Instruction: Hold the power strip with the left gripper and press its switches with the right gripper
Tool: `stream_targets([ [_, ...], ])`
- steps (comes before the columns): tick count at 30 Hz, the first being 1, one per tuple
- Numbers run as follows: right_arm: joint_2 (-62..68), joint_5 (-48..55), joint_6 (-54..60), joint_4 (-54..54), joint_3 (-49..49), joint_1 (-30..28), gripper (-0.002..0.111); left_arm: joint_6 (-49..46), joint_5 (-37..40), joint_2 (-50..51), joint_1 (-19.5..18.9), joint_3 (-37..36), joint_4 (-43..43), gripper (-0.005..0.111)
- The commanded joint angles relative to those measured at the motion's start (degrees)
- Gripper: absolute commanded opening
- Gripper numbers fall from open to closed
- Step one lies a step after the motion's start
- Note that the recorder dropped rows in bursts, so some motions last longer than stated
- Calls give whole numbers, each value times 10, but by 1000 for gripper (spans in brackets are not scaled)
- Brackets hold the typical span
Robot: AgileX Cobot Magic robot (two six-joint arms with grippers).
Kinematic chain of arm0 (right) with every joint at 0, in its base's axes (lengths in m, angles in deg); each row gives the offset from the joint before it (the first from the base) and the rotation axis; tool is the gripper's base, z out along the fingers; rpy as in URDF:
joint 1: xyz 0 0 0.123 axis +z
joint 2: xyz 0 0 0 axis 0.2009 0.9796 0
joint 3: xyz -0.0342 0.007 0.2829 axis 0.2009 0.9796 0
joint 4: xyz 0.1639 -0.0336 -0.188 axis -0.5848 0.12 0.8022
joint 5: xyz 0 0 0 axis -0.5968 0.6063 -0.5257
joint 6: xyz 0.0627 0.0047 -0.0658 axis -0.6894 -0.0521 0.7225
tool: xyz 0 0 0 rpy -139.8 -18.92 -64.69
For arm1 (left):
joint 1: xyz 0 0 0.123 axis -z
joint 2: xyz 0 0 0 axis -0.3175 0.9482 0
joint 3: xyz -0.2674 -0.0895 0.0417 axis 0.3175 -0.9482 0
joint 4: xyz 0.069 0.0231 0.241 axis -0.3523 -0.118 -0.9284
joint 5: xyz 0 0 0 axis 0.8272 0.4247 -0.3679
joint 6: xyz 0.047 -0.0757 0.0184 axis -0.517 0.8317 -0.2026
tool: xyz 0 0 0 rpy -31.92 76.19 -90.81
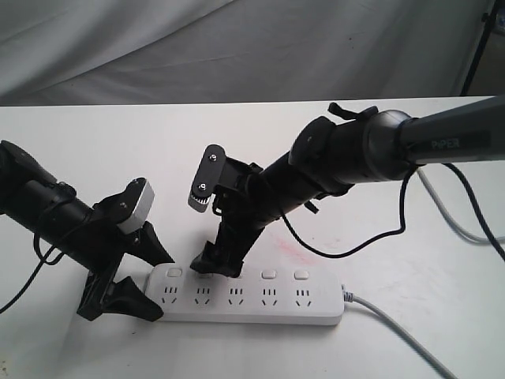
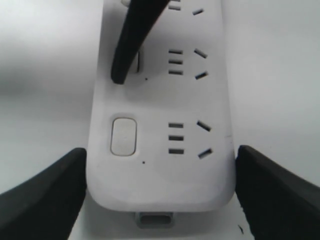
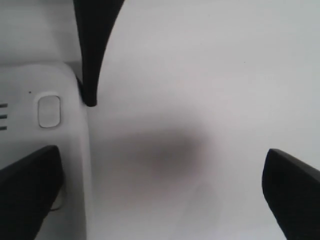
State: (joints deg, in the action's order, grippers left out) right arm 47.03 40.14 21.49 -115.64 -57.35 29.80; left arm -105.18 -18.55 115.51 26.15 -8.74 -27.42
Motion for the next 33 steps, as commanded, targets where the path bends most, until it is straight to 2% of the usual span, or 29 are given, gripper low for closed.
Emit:
stream_targets([
  [1,-4,-26,47,22,18,-4,105,-1,-5,1,4,3,5,46],
  [10,-64,2,47,2,17,-18,105,-1,-5,1,4,3,5,46],
  [28,-67,48,47,24,18,-25,105,-1,-5,1,4,3,5,46],
  [33,-67,73,42,24,18,-52,105,-1,-5,1,4,3,5,46],
])
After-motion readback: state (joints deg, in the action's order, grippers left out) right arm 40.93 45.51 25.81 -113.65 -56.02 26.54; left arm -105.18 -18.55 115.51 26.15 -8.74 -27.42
